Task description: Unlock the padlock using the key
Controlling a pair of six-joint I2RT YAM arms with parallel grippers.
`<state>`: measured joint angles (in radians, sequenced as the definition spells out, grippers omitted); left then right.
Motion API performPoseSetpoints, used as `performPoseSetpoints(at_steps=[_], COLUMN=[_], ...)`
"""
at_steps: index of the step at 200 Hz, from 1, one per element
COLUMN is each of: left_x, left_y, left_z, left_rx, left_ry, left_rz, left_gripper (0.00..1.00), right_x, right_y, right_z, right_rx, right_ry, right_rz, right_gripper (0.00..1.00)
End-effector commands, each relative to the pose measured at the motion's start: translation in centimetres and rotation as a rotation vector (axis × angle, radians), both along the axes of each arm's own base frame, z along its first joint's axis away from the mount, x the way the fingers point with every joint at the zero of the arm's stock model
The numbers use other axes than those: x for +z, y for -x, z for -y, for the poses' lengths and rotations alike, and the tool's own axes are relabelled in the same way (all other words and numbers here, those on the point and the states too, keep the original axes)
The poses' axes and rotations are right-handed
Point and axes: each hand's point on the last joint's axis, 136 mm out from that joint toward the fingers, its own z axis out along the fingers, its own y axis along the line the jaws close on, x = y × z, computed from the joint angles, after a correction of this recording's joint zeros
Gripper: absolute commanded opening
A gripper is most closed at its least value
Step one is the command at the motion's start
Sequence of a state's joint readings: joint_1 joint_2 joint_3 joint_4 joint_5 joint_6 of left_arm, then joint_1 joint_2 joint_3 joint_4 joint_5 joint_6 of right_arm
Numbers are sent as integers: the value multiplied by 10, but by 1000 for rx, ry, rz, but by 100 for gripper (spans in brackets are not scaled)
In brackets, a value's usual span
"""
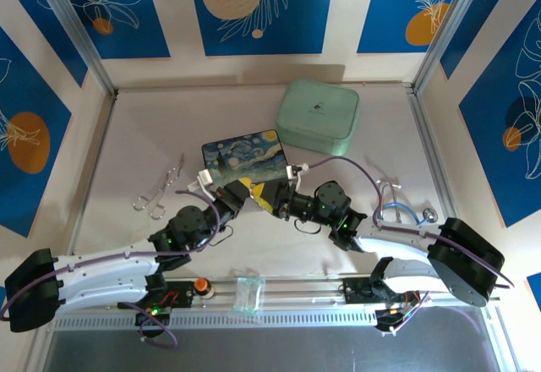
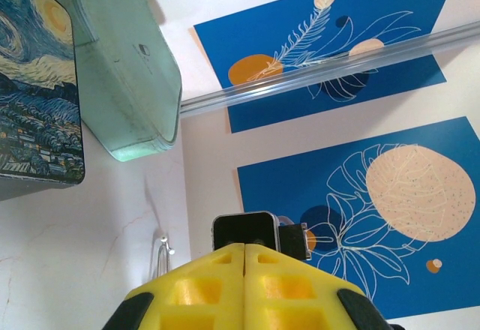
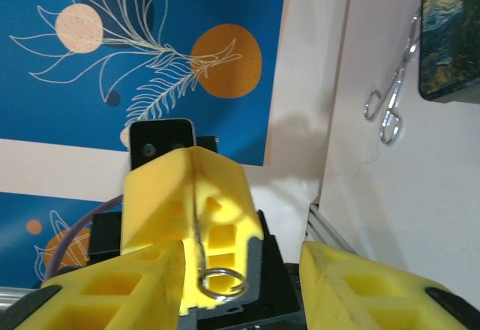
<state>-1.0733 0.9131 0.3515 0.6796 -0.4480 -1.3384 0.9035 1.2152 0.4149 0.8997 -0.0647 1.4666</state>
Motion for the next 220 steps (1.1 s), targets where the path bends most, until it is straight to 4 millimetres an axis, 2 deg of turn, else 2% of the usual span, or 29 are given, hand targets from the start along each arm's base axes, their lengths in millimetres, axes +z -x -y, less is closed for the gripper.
performPoseSetpoints(at_steps=[1, 75, 106, 168, 204, 220], left_x=[7, 4, 2, -4, -8, -9], left_y=[-1, -2, -3, -4, -5, -5], left_z=[-7, -8, -7, -9, -9, -11], left_rx=[25, 37, 36, 51, 54, 64], left_ry=[53, 51, 50, 45, 39, 39], left_rz=[13, 6, -3, -22, -32, -33], left_gripper=[0, 0, 0, 0, 0, 21], right_x=[15, 13, 12, 4, 3, -2], right_y=[-4, -1, -3, -4, -4, -4], right_z=[2, -7, -4, 0, 0, 0], right_rx=[-34, -14, -34, -48, -47, -43], right_ry=[-60, -72, -70, -58, -44, -19], right_rz=[19, 19, 18, 0, 0, -3], right_gripper=[40, 26, 11, 2, 0, 0])
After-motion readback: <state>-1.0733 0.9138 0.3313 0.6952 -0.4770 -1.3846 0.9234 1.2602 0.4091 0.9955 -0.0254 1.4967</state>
